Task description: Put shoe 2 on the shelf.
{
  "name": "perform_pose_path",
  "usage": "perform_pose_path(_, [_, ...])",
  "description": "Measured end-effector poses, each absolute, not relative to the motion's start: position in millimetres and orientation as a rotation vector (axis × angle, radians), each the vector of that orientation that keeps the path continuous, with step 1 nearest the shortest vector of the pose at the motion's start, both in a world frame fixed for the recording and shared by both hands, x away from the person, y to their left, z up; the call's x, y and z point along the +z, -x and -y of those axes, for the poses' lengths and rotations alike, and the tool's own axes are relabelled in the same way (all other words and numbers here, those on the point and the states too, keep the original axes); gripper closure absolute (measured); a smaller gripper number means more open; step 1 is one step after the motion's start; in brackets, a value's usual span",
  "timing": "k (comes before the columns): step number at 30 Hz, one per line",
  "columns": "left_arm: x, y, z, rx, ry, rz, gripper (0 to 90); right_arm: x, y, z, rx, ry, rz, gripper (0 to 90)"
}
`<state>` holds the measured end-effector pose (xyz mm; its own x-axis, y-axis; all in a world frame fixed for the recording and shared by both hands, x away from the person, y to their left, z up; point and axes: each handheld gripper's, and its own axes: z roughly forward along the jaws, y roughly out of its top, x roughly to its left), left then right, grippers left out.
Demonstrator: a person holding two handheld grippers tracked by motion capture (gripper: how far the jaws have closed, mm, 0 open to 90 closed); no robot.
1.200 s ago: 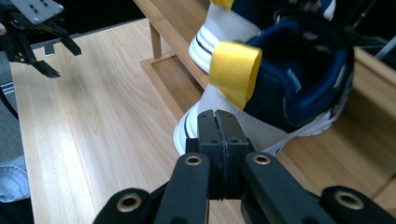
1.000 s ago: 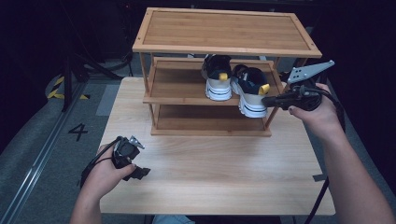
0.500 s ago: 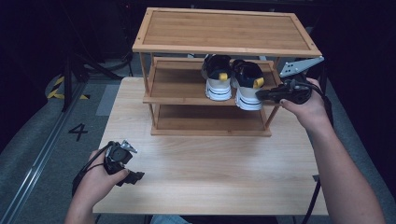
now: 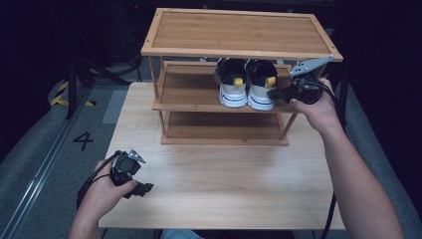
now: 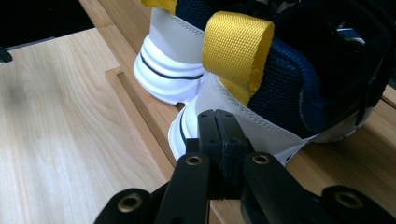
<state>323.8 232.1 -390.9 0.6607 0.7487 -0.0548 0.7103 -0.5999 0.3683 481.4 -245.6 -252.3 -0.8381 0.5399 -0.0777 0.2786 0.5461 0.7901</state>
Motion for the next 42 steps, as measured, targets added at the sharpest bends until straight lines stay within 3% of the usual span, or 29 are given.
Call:
perform_pose_path(14, [-390,-328,-229,0.152,-2.525,-1.127,23.0,-254,-482,246,1.163,-0.682,-2.453,89.1])
perform_pose_path(20, [-389,-328,-229,0.156,-2.521,-1.116,23.0,-241,-459,260,1.269,-0.698,-2.424,73.5])
perform_pose_path(30, [-386,-328,-230,0.188,-2.503,-1.117,22.9,-241,-422,297,1.244,-0.764,-2.4,63.5])
perform_pose_path(42, [-387,-337,-232,0.224,-2.491,-1.123,22.6,-279,-392,341,1.13,-0.897,-2.425,52.3])
